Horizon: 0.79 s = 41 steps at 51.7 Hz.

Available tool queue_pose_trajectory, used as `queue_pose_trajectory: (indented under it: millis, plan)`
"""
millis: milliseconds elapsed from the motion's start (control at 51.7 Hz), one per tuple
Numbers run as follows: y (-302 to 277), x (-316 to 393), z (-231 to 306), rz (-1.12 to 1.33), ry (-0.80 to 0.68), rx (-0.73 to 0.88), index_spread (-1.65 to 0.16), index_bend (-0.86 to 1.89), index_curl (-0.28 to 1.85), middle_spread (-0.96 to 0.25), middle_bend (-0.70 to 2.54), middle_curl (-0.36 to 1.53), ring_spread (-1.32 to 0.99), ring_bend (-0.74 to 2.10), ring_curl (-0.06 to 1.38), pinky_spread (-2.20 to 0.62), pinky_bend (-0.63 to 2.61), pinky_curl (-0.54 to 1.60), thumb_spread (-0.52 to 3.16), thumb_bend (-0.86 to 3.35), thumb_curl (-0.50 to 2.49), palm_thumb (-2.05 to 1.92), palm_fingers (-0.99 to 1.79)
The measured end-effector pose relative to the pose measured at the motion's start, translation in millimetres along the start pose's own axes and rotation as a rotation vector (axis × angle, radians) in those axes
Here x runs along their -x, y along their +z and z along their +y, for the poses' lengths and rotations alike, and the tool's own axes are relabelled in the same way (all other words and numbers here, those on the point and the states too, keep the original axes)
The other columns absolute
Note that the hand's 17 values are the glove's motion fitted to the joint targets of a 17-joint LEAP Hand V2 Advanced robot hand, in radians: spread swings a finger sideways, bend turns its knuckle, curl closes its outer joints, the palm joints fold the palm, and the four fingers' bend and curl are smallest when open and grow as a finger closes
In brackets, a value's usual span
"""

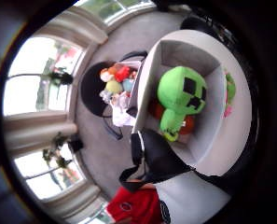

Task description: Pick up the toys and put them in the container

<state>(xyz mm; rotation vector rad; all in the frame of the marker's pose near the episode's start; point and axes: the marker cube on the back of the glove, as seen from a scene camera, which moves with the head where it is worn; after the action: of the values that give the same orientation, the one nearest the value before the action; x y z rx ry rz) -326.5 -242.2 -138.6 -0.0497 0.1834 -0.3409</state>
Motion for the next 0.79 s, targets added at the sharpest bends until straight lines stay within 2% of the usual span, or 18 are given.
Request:
queue_pose_trajectory:
  millis: [39,97,194,271,426,619,793]
  plan:
    - [7.3,-14.8,-2.3,0.062,0.092,-0.004,-0.40,0.03,0.45,-0.22,0.16,0.58,-0.25,0.52,0.55,-0.03,1.49,0.42,1.04,-0.07,0.65,0.10,-0.21]
    - [16.5,-35.7,-0.3,0.081,0.124,-0.012,-0.38,0.05,0.41,-0.18,0.17,0.56,-0.19,0.47,0.52,0.01,1.49,0.42,1.06,-0.06,0.60,0.06,-0.21]
    - [35.6,-75.4,14.6,-0.016,0.037,-0.014,-0.37,0.09,0.36,-0.13,0.16,0.53,-0.12,0.36,0.48,0.05,1.46,0.40,1.05,-0.08,0.53,-0.05,-0.24]
    - [51.6,-116.1,12.5,0.012,0.230,-0.012,-0.36,0.09,0.33,-0.10,0.11,0.48,-0.07,0.28,0.46,0.08,1.44,0.39,1.02,-0.10,0.48,-0.11,-0.30]
    - [80.6,-188.8,22.2,-0.005,0.355,0.018,-0.34,0.08,0.28,-0.07,0.10,0.40,-0.02,0.20,0.43,0.12,1.40,0.36,0.97,-0.10,0.40,-0.12,-0.30]
    - [121.4,-256.1,20.0,-0.018,0.438,0.058,-0.34,0.08,0.23,-0.06,0.11,0.33,0.00,0.18,0.41,0.13,1.36,0.35,0.94,-0.09,0.33,-0.11,-0.28]
    - [160.7,-283.2,-4.3,-0.034,0.457,0.095,-0.34,0.08,0.19,-0.06,0.11,0.29,0.01,0.18,0.39,0.14,1.34,0.34,0.93,-0.09,0.29,-0.11,-0.27]
